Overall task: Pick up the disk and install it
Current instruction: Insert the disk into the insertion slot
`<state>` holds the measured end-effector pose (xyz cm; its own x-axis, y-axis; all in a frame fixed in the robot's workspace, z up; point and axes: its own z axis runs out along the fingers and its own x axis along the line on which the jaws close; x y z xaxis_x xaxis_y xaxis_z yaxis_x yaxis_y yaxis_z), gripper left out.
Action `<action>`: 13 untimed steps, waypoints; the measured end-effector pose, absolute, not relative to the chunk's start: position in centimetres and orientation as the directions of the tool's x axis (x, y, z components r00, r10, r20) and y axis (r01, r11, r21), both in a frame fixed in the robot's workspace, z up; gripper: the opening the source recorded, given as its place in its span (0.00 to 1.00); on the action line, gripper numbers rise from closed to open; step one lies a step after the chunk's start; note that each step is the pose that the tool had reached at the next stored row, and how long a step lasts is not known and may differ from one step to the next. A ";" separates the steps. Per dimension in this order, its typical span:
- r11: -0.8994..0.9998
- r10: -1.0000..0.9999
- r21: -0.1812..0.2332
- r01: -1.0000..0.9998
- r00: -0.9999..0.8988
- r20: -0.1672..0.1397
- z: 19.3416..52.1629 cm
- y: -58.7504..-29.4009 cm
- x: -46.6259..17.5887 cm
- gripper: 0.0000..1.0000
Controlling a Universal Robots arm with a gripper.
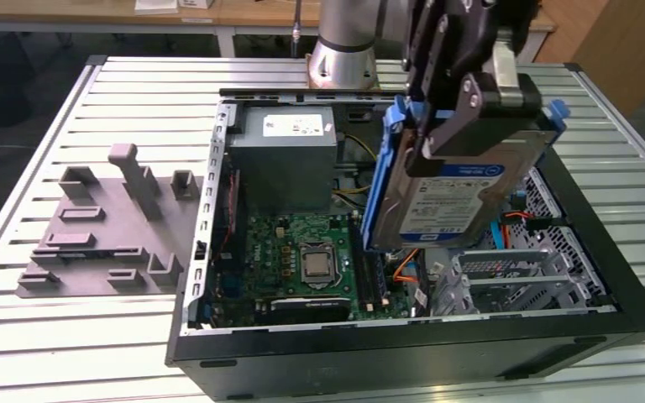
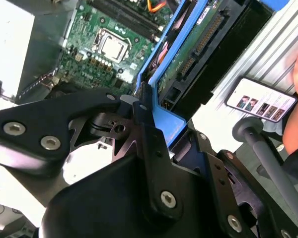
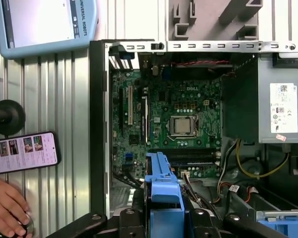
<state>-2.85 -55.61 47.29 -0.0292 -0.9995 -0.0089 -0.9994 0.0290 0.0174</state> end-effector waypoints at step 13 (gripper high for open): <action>0.029 -1.000 0.017 -0.999 -0.029 -0.011 46.5 -56.6 -0.2 0.36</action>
<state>-0.17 -56.55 46.54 -0.0291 -0.9995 -0.0111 -0.9994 0.0289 0.0174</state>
